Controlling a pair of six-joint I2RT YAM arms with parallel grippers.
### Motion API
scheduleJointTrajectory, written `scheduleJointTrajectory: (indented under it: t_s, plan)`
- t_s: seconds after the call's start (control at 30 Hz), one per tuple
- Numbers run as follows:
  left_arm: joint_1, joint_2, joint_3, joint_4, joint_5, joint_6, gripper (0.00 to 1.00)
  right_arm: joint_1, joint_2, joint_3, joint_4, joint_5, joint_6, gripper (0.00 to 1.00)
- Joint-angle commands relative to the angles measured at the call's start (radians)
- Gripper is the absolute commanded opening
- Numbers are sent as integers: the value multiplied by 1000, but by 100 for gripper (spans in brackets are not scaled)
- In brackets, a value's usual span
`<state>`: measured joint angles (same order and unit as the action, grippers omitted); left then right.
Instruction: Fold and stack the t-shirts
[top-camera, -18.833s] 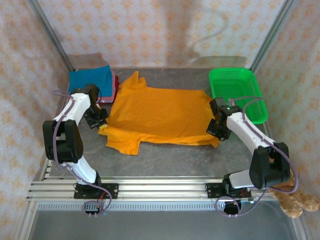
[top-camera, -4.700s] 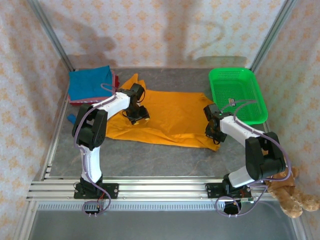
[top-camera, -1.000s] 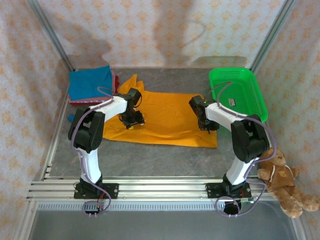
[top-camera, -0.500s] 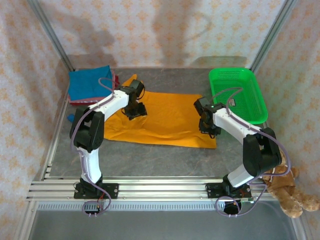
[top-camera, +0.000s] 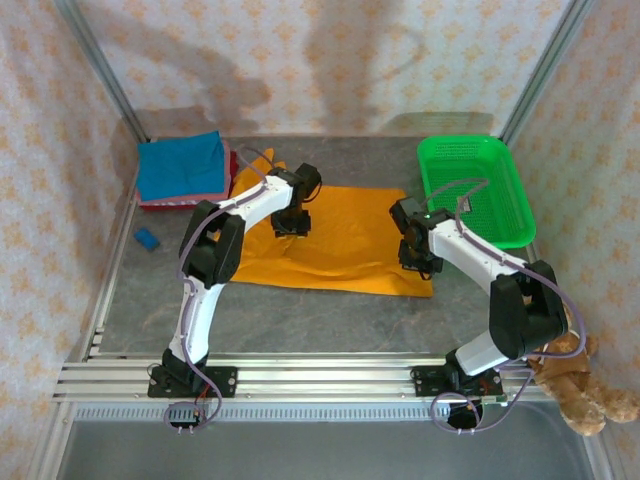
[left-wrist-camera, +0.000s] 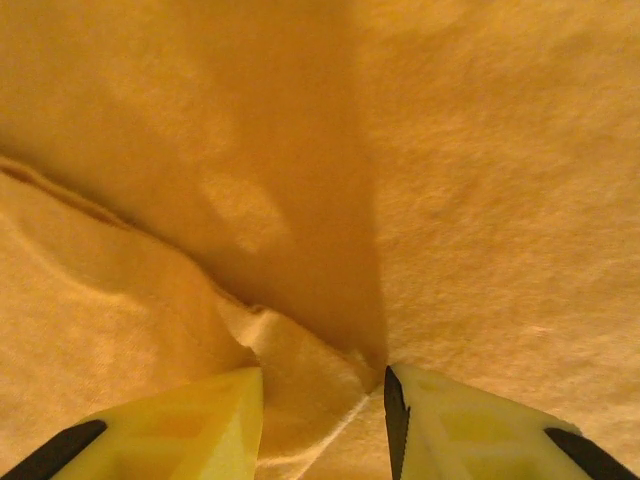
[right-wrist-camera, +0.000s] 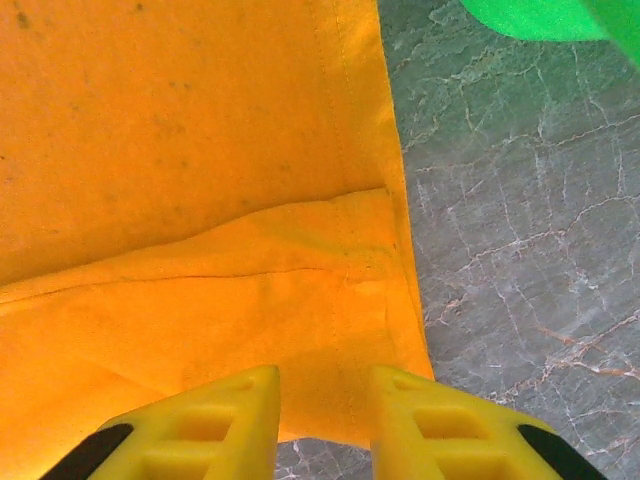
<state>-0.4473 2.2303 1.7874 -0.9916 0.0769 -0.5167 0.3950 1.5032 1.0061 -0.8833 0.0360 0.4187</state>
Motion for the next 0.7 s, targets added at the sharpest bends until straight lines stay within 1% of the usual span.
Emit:
scheduleJointTrajectory:
  t_s: [0.0,0.1,0.17,0.3,0.37,0.53,0.67]
  plan:
    - [-2,9,24,-65,-62,18,37,5,-16,-17,-22,15,13,29]
    - [-4,11,21,-61,-53,15,29,6,-14,-14,-23,15,11,29]
    - [-3,7,24,-57,-49,15,20,5,-14,-12,-25,13,11,29]
    - [-3,0,51,-69,-59,17,9,5,-15,-10,-27,15,8,29]
    - [-3,-7,69,-79,-66,17,0,6,-18,-11,-29,14,7,29]
    - [3,-11,130,-121,-102,20,0,5,-25,-32,-20,-7,6,30]
    - [32,1,165,-146,-117,14,0,6,-26,-39,-23,-6,12,33]
